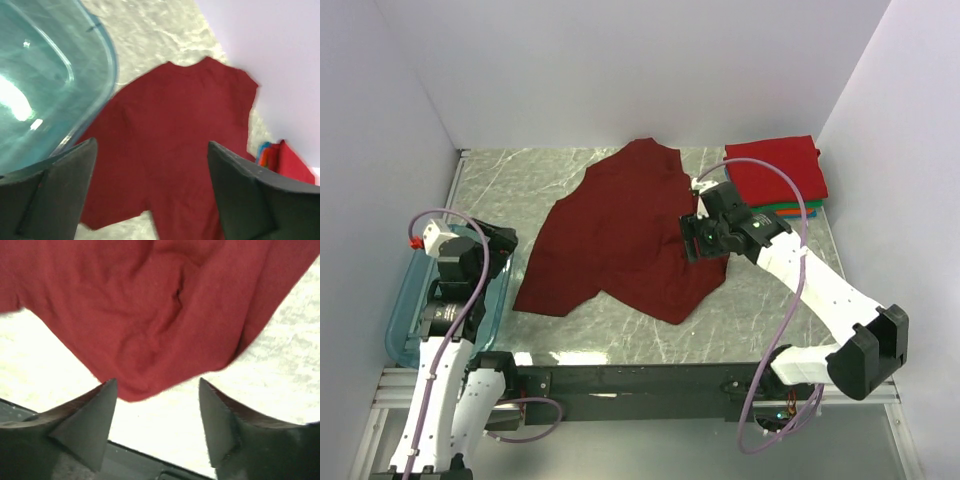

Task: Fold and stack the t-shirts
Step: Flatten the tshirt out

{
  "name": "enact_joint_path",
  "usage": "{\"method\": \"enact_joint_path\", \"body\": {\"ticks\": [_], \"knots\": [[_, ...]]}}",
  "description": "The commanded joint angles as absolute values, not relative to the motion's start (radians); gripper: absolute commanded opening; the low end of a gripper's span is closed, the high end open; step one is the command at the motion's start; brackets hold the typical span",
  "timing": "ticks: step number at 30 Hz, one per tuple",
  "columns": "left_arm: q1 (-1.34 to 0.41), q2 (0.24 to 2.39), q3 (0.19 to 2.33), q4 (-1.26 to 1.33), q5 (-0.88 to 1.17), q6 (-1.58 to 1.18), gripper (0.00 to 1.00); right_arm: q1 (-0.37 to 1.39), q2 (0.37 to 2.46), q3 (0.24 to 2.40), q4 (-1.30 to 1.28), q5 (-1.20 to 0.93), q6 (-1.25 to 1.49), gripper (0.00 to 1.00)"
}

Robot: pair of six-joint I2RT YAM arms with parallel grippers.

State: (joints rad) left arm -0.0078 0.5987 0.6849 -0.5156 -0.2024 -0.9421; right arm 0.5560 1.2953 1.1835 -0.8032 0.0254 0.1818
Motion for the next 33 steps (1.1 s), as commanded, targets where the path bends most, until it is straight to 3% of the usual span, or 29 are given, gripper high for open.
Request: {"method": "enact_joint_path", "body": {"ticks": [1,9,13,16,22,33], "knots": [[-0.003,0.607,0.762,-0.491,-0.128,-0.945,1.0,0.555,1.229,1.171,-0.695,0.035,0.219,0.77],[-0.003,0.695,0.744,-0.362,0.029,-0.93,0.99,0.496,1.198,1.025,-0.598,0.066,0.38,0.78],[-0.034,0.722,0.727,-0.327,0.043,-0.927,0.99,0.379,1.14,0.857,-0.517,-0.041,0.465,0.78],[-0.109,0.759,0.722,-0.298,0.005,-0.93,0.99,0.258,1.106,0.757,-0.439,-0.135,0.509,0.78],[-0.31,0.925,0.741,-0.265,-0.084,-0.939,0.99,0.213,1.155,0.701,-0.404,-0.12,0.532,0.77],[-0.38,1.161,0.739,-0.222,-0.104,-0.922,0.99,0.198,1.293,0.664,-0.348,-0.067,0.568,0.6]]}}
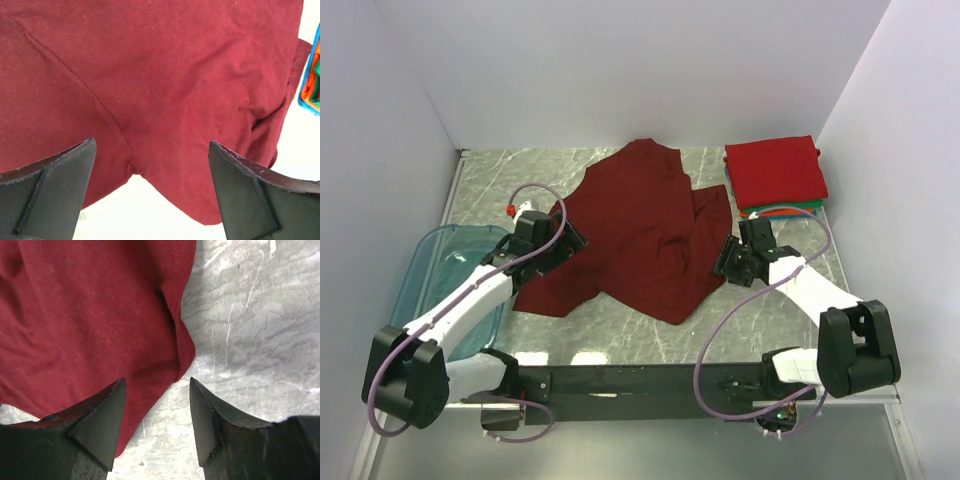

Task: Fold and stack the t-shirts
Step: Flatten the tshirt out

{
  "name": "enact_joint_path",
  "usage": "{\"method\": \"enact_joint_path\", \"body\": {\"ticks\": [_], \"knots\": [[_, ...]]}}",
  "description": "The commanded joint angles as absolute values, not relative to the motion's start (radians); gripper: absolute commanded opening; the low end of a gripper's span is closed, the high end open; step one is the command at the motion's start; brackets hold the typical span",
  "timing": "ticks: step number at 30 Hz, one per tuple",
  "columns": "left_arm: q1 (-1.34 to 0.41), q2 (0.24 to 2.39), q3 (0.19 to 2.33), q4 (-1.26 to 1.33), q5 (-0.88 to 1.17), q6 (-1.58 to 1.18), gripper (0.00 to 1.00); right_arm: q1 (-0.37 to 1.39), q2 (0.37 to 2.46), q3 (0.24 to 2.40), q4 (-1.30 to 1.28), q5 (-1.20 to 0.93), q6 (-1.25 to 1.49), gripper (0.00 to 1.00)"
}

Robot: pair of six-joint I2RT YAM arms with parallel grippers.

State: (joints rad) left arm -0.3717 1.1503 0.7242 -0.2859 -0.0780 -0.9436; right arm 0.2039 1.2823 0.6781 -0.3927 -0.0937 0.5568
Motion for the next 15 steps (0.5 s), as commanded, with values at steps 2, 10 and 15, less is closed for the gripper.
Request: {"method": "enact_joint_path", "body": {"ticks": [2,10,15], "knots": [[-0.382,1.178,0.726,-0.212,-0.107,-0.919,0.99,0.198,1.299,0.655,-0.342,-0.081,0.56,0.6],[-0.38,1.226,0.672,-0.186,-0.109,-0.905,1.0,0.199,1.353,0.626,-0.273,-0.166,0.575,0.6],[-0.38,1.265,0.644,-0.153,-0.101,-0.908,0.99,0.201,1.4,0.615,-0.216,-0.212,0.587,0.32]]}}
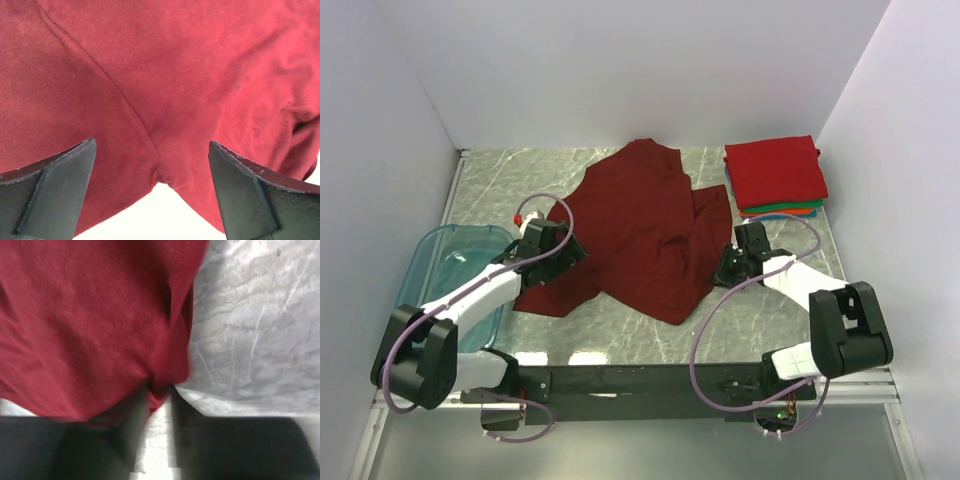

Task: Fold and stack the t-shirts
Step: Flatten the tshirt out

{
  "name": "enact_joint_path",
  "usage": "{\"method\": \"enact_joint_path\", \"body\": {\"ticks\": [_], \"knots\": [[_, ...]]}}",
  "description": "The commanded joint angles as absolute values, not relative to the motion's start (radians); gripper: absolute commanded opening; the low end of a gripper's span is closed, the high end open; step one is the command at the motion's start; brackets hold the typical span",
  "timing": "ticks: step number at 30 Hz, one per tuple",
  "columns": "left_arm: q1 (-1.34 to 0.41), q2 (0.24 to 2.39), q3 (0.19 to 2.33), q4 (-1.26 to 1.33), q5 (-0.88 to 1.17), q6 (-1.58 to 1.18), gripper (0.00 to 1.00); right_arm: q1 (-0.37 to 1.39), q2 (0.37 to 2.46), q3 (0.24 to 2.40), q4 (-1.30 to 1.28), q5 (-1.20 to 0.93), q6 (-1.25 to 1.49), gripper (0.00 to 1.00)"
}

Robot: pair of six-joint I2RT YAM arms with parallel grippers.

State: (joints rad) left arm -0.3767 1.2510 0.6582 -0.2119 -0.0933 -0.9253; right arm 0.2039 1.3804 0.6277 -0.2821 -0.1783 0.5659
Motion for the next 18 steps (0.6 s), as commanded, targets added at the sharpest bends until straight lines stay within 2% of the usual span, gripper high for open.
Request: {"method": "enact_joint_path", "body": {"ticks": [1,3,13,18], "knots": [[-0.38,1.27,0.641,-0.15,-0.098,-0.908,0.99,0.201,1.399,0.615,-0.218,-0.212,0.588,0.2],[-0.38,1.279,0.631,-0.147,-0.103,-0.91,0.99,0.201,1.387,0.614,-0.238,-0.201,0.575,0.06],[-0.38,1.278,0.609,-0.163,-0.15,-0.902,0.99,0.207,1.096,0.627,-0.564,-0.061,0.529,0.06],[-0.38,1.276,0.609,-0.172,-0.159,-0.9,0.99,0.225,1.023,0.704,-0.69,-0.022,0.545,0.07]]}}
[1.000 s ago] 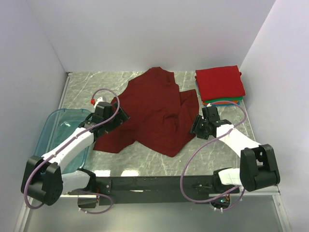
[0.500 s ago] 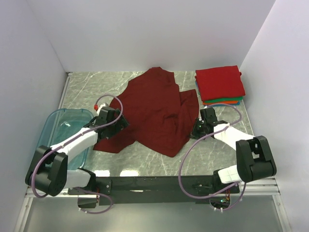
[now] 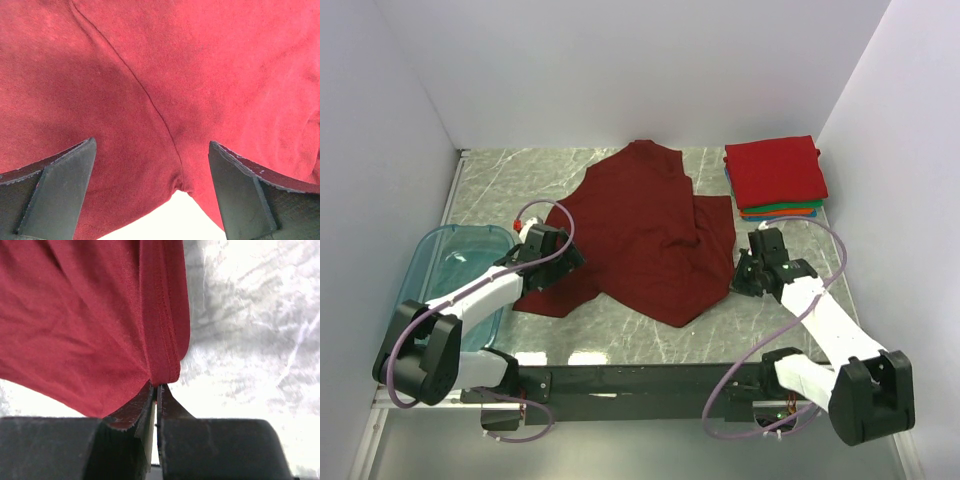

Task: Fold and stack the t-shirts
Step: Flatten the tshirt out

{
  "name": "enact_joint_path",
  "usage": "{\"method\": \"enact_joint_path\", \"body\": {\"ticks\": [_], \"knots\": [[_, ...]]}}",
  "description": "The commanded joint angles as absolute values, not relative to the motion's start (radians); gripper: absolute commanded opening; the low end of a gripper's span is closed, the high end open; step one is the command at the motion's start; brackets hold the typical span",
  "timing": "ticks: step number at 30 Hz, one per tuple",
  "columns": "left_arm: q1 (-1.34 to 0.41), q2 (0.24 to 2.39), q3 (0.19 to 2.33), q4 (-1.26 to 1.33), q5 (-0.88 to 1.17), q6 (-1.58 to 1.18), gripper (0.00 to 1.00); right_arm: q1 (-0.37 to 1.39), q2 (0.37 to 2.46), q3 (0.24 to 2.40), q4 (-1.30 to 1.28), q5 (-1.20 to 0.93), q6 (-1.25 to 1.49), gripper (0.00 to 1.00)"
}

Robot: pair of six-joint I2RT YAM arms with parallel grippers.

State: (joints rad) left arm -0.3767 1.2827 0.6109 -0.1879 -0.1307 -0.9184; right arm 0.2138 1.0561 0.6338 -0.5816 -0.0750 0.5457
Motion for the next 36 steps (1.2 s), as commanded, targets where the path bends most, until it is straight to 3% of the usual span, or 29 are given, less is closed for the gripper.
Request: {"method": "enact_joint_path", "body": {"ticks": [1,8,12,15,18,19,20,22,25,36], "knots": [[-0.38,1.273,0.609,-0.178,-0.166,-0.9,1.0,0.229,1.02,0.719,-0.699,-0.02,0.546,0.07],[-0.38,1.243,0.617,-0.212,-0.202,-0.899,0.99,0.339,1.193,0.94,-0.624,-0.006,0.589,0.07],[-0.38,1.236,0.621,-0.242,-0.207,-0.907,1.0,0.432,1.475,1.122,-0.58,-0.002,0.615,0.08],[-0.38,1.22,0.62,-0.27,-0.207,-0.916,0.99,0.466,1.68,1.294,-0.596,0.05,0.627,0.14],[-0.38,1.183,0.617,-0.304,-0.23,-0.93,0.99,0.476,1.828,1.442,-0.659,0.107,0.637,0.27],[-0.382,1.172,0.609,-0.314,-0.23,-0.933,0.99,0.477,1.85,1.481,-0.669,0.116,0.637,0.42],[-0.382,1.16,0.604,-0.318,-0.227,-0.933,0.99,0.48,1.861,1.491,-0.675,0.129,0.635,0.49],[-0.383,1.126,0.592,-0.33,-0.227,-0.936,0.99,0.48,1.844,1.47,-0.663,0.146,0.623,0.67],[-0.383,1.088,0.588,-0.35,-0.221,-0.946,0.99,0.479,1.741,1.384,-0.614,0.156,0.609,0.79],[-0.393,0.96,0.534,-0.471,-0.224,-1.014,1.0,0.374,1.408,0.885,-0.421,0.005,0.641,0.8]]}}
